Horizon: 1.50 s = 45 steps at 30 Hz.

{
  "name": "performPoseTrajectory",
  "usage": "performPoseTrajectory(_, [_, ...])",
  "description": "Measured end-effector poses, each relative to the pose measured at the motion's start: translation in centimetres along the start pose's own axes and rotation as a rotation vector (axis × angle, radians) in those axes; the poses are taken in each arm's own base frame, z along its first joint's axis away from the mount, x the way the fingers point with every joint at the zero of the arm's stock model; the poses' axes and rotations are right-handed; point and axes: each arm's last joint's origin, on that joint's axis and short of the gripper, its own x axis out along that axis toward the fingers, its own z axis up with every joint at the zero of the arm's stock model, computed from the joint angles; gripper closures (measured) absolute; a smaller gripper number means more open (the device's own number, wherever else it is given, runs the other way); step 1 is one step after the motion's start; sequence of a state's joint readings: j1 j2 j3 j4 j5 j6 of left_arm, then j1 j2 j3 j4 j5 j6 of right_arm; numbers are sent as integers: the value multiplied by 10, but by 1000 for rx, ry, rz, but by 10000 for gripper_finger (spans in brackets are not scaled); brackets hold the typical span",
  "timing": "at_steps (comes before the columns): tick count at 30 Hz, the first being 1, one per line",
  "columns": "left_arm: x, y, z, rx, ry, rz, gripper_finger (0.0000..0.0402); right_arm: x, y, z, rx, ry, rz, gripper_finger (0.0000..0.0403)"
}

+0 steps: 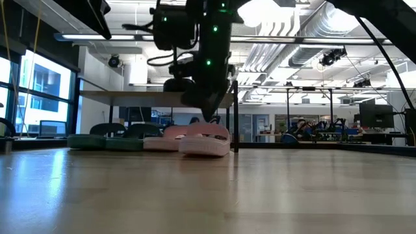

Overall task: Pick and place slides into the shelf
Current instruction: Put the pink slide under the shelf

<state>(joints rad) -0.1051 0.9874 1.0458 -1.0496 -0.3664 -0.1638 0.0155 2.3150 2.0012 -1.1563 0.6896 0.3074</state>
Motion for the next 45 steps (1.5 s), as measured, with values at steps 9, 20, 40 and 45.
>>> performPoseTrajectory(9, [0, 0, 0, -1, 0, 0, 218, -49, 10, -4, -38, 5, 60, 282])
performPoseTrajectory(20, [0, 0, 0, -1, 0, 0, 218, -135, 43, -17, -119, -58, 395, 397])
performPoseTrajectory(40, [0, 0, 0, -1, 0, 0, 218, -45, 97, -39, -106, -25, 460, 403])
performPoseTrajectory(45, [0, 0, 0, 0, 0, 0, 218, -32, 95, -42, -93, -24, 398, 403])
